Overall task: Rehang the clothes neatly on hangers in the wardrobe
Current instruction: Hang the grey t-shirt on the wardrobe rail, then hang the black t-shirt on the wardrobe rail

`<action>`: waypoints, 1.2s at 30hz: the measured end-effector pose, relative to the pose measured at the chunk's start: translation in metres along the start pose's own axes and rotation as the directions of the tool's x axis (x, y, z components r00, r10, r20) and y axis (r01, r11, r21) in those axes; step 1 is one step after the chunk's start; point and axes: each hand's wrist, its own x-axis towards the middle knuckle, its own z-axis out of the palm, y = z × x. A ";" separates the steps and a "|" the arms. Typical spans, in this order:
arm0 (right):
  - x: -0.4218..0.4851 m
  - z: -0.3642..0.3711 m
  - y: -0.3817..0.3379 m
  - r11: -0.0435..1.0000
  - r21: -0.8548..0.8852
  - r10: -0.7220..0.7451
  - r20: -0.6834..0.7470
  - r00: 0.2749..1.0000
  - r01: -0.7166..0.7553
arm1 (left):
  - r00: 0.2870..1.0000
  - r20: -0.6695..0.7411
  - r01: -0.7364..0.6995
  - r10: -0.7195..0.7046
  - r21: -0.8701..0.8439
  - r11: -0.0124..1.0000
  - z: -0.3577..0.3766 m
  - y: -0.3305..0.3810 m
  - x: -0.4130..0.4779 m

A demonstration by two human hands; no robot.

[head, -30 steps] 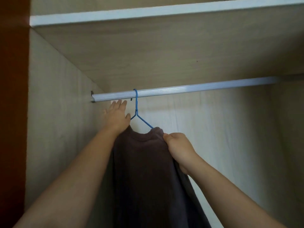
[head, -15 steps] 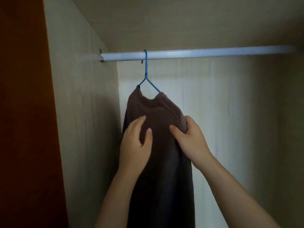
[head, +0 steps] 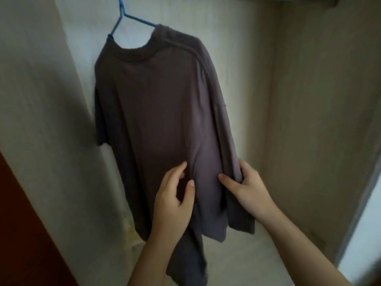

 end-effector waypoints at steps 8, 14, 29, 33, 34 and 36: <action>-0.091 -0.013 0.040 0.975 -0.059 0.191 -0.283 0.940 -0.216 | 0.980 0.194 0.084 -0.034 -0.254 0.964 0.035 -0.018 -0.074; -0.214 -0.016 0.064 0.861 -0.005 0.417 -0.566 0.711 -0.508 | 0.827 0.554 0.324 -0.097 -0.328 0.887 0.060 -0.020 -0.155; -0.612 0.064 0.056 0.081 0.516 0.688 -0.648 -0.327 -0.853 | -0.159 0.981 0.334 -0.114 0.162 0.929 0.041 -0.061 -0.373; -0.678 0.104 0.036 -0.046 0.579 0.691 -0.570 -0.445 -0.814 | -0.282 0.953 0.185 -0.110 0.166 0.969 0.013 -0.069 -0.391; -0.692 0.112 0.030 -0.085 0.571 0.695 -0.553 -0.459 -0.817 | -0.285 0.952 0.154 -0.113 0.162 0.975 0.007 -0.069 -0.395; -0.718 0.124 0.020 -0.150 0.561 0.684 -0.536 -0.495 -0.814 | -0.286 0.951 0.113 -0.121 0.159 0.981 -0.003 -0.069 -0.403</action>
